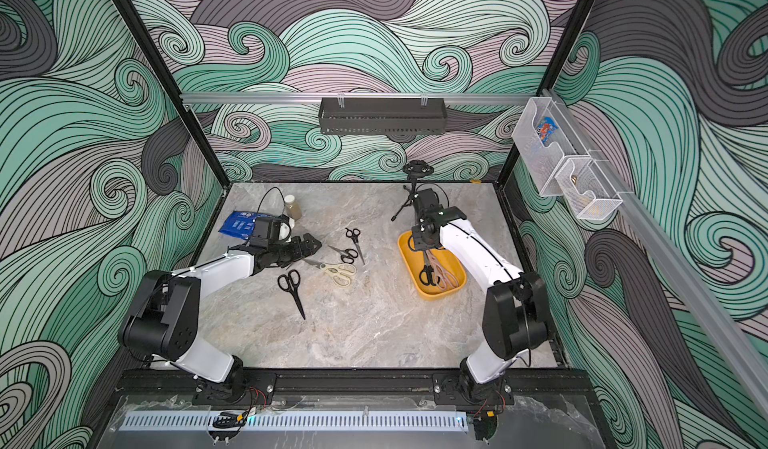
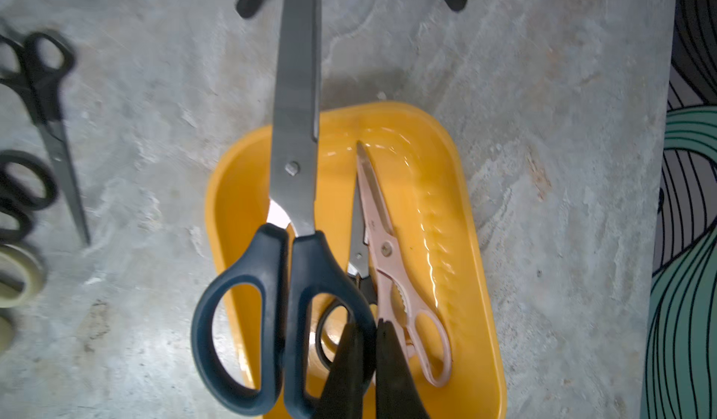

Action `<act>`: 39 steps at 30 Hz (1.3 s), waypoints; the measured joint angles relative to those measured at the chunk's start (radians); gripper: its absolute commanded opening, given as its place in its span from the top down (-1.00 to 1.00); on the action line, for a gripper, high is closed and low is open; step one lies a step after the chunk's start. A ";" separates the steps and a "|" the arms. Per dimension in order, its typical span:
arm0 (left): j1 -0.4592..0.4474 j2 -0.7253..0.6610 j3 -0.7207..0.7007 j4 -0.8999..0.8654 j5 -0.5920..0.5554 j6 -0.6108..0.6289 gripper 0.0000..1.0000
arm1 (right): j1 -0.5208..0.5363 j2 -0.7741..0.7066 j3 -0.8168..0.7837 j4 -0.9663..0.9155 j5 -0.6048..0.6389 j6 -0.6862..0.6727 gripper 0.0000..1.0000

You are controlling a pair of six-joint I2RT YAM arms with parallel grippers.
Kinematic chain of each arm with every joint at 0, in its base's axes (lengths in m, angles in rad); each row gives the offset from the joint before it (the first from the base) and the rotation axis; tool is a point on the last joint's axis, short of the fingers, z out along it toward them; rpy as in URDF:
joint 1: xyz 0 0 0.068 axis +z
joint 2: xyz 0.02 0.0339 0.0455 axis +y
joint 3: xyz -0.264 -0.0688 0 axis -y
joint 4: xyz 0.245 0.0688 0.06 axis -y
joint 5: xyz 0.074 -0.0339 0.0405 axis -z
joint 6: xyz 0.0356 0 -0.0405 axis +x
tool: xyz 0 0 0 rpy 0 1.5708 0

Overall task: Put the scissors into the storage box
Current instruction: Place the scissors in the storage box.

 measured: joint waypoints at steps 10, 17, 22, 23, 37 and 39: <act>0.000 0.007 0.000 0.000 0.000 0.000 -0.97 | -0.035 -0.056 -0.175 0.024 -0.001 -0.010 1.00; 0.000 0.007 0.000 0.000 0.000 0.000 -0.97 | -0.035 0.000 -0.189 0.037 -0.003 -0.016 1.00; 0.000 0.007 0.000 0.000 0.000 0.000 -0.97 | -0.035 0.040 -0.189 0.040 -0.010 -0.018 1.00; 0.000 0.007 0.000 0.000 0.000 0.000 -0.97 | -0.035 0.046 -0.189 0.041 -0.010 -0.017 1.00; 0.000 0.007 0.000 0.001 0.000 0.000 -0.97 | -0.031 0.109 -0.189 0.048 -0.006 -0.014 0.48; 0.000 0.007 0.000 0.001 0.000 0.000 -0.97 | -0.031 0.108 -0.189 0.050 -0.003 -0.011 0.40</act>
